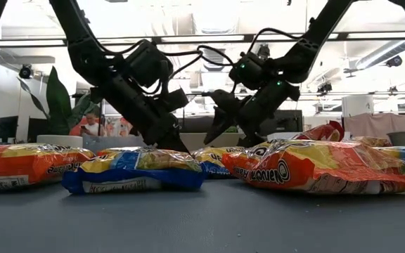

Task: Sort Maruchan noodles
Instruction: Put the top blue noodle pack into the transparent white bin

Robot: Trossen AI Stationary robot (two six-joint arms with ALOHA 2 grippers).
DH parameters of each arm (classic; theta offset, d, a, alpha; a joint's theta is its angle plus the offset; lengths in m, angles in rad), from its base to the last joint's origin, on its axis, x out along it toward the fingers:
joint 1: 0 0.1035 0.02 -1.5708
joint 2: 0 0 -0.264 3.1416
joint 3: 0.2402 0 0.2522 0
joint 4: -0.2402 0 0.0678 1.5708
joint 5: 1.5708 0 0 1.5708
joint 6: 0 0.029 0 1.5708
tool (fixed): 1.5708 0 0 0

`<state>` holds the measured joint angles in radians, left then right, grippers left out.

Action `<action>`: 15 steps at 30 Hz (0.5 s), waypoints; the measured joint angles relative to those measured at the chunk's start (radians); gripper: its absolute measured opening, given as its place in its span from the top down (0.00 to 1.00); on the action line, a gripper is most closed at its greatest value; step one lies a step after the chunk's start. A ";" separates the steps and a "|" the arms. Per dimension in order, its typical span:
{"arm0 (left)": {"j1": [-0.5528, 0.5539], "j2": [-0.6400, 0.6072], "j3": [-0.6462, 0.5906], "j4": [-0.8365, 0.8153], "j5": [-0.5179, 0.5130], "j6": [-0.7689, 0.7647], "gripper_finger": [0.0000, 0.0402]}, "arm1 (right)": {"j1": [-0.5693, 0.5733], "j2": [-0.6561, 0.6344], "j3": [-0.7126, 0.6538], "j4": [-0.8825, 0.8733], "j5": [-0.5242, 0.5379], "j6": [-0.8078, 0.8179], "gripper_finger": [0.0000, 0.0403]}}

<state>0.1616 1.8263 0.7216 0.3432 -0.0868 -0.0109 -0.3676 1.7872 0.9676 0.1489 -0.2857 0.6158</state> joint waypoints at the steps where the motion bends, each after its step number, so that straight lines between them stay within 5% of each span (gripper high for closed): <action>1: 0.000 0.000 0.000 0.001 0.000 0.000 1.00 | 0.000 0.008 0.005 0.005 -0.018 -0.005 0.11; 8: 0.000 0.003 -0.004 0.009 -0.001 0.002 1.00 | 0.000 0.047 0.011 0.120 -0.143 0.013 0.15; 15: -0.001 0.003 -0.004 0.009 -0.002 0.002 1.00 | 0.000 0.035 0.011 0.120 -0.152 0.013 0.28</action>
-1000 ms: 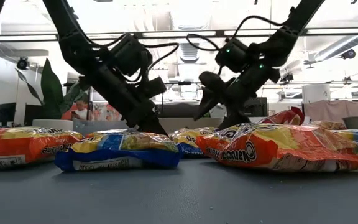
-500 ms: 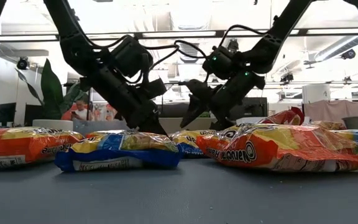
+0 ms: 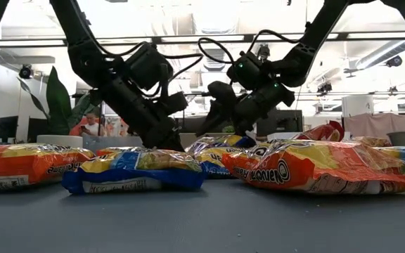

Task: Sort Maruchan noodles
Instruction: Put the top blue noodle pack into the transparent white bin

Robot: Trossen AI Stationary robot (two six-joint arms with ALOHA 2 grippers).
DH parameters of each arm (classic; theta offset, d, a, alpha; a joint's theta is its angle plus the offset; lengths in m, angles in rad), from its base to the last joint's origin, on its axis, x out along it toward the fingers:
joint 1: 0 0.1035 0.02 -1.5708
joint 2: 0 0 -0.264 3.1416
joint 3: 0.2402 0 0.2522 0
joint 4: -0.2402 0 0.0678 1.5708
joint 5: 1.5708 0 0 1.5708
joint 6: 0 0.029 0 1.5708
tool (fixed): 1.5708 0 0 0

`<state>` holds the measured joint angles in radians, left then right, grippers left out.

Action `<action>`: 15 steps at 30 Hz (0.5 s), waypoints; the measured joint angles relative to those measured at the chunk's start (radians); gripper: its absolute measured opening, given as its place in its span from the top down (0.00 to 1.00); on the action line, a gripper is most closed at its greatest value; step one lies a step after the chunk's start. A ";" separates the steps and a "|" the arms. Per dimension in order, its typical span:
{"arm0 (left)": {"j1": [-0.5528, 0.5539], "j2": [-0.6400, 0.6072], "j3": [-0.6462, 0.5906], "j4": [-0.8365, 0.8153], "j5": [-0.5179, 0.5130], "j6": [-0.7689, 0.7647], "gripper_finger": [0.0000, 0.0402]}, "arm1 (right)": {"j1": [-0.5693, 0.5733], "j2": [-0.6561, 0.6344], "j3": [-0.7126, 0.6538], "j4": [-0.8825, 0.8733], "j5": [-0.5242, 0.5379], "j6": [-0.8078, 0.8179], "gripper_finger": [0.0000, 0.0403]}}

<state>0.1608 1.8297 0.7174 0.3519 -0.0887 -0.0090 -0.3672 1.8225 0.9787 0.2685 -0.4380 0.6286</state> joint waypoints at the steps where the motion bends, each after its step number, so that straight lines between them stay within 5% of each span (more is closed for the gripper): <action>1: 0.000 0.000 0.000 0.001 0.000 0.000 1.00 | 0.000 0.000 0.000 0.000 0.000 0.002 0.31; 15: 0.000 -0.038 -0.004 -0.013 0.003 0.002 1.00 | 0.000 0.000 0.000 -0.002 0.002 0.006 0.79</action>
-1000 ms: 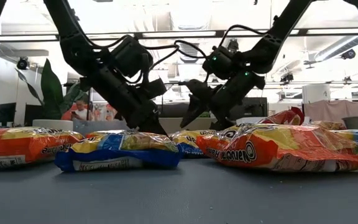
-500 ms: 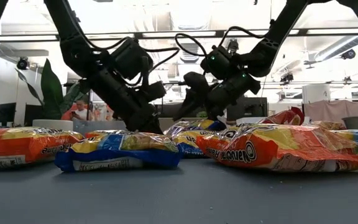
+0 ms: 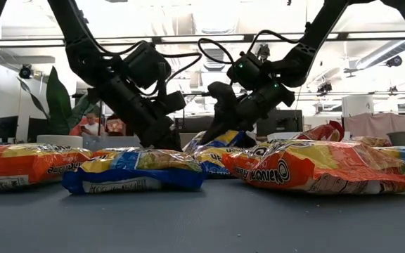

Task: Sort Maruchan noodles
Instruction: Put the top blue noodle pack into the transparent white bin

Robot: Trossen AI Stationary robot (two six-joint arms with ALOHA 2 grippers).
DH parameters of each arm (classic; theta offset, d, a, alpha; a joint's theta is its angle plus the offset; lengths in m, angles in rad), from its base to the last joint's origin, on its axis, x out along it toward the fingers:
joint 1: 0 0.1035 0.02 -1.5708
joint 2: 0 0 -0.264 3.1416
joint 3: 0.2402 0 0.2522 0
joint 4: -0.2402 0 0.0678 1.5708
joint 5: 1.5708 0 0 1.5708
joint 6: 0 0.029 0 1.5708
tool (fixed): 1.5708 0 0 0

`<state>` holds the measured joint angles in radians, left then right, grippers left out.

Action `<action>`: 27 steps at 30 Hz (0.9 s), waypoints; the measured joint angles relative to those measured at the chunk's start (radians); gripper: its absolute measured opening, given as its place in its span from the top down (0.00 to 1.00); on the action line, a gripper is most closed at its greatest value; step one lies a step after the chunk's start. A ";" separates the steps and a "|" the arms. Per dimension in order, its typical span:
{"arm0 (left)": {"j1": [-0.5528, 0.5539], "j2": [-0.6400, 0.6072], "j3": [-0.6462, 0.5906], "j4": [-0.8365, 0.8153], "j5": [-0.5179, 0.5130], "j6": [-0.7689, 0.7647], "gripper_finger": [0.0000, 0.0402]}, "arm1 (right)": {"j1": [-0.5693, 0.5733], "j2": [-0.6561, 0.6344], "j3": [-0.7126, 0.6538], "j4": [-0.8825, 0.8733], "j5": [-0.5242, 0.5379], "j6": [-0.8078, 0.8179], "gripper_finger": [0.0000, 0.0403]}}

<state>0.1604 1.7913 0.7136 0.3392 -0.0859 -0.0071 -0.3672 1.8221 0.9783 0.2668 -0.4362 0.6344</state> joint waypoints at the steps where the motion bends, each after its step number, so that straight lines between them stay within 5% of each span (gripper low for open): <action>1: 0.000 -0.011 -0.001 -0.012 0.001 0.005 1.00 | 0.000 0.000 0.000 0.000 0.000 -0.002 0.82; 17: 0.000 -0.465 -0.006 -0.199 -0.001 0.181 1.00 | -0.001 -0.150 0.009 -0.064 0.000 -0.007 0.88; 22: 0.000 -0.602 -0.006 -0.216 -0.006 0.234 1.00 | -0.006 -0.257 0.096 -0.286 0.077 -0.067 0.88; 27: 0.000 -0.682 -0.010 -0.247 -0.009 0.265 1.00 | -0.009 -0.298 0.280 -0.671 0.269 -0.159 0.88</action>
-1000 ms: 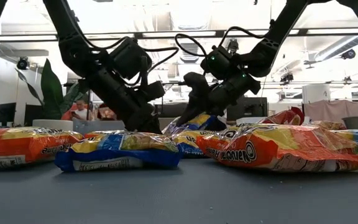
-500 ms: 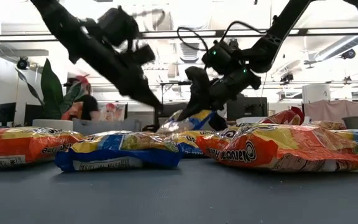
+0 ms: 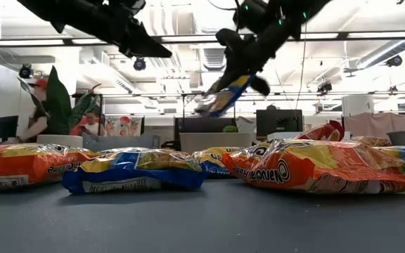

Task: Sort Maruchan noodles
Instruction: Put the top blue noodle pack into the transparent white bin

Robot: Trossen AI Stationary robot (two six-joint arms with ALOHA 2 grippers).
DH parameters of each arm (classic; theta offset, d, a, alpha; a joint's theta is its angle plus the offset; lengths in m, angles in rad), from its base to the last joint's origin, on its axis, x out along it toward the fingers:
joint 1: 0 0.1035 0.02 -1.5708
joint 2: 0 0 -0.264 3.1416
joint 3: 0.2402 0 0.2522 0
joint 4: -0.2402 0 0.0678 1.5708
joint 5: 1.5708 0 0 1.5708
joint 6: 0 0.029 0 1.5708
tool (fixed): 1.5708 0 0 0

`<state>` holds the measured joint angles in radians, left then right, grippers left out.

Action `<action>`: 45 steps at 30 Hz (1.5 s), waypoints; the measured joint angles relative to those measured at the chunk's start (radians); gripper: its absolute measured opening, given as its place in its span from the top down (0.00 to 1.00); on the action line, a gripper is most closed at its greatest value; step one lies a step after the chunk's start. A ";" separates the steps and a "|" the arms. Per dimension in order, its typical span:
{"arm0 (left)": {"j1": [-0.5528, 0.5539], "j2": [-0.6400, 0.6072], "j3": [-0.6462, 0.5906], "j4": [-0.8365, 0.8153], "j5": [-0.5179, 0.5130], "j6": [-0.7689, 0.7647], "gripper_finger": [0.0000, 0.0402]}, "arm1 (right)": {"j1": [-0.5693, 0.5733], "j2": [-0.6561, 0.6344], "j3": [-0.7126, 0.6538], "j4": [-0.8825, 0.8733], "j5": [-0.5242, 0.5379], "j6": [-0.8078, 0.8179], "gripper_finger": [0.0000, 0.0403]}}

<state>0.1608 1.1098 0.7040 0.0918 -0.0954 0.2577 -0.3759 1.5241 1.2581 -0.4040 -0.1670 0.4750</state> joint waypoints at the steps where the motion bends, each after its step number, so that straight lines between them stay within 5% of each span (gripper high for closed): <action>1: 0.000 -0.009 -0.002 -0.007 0.000 0.000 1.00 | -0.003 0.000 0.044 -0.077 0.040 -0.010 0.88; 10: 0.000 -0.021 -0.006 -0.051 -0.003 0.011 1.00 | -0.120 0.042 0.355 -0.578 0.115 -0.041 0.88; 18: 0.000 -0.021 -0.006 -0.059 -0.003 0.013 1.00 | -0.342 0.066 0.429 -0.837 0.107 -0.031 0.88; 27: 0.000 -0.018 -0.006 -0.082 -0.003 0.015 1.00 | -0.566 0.112 0.382 -0.860 0.029 -0.066 0.88; 45: 0.000 -0.017 -0.006 -0.082 -0.003 0.023 1.00 | -0.575 0.198 0.375 -0.748 0.028 -0.098 0.88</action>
<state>0.1608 1.0924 0.6979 0.0097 -0.0982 0.2802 -0.9511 1.7218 1.6333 -1.1517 -0.1387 0.3773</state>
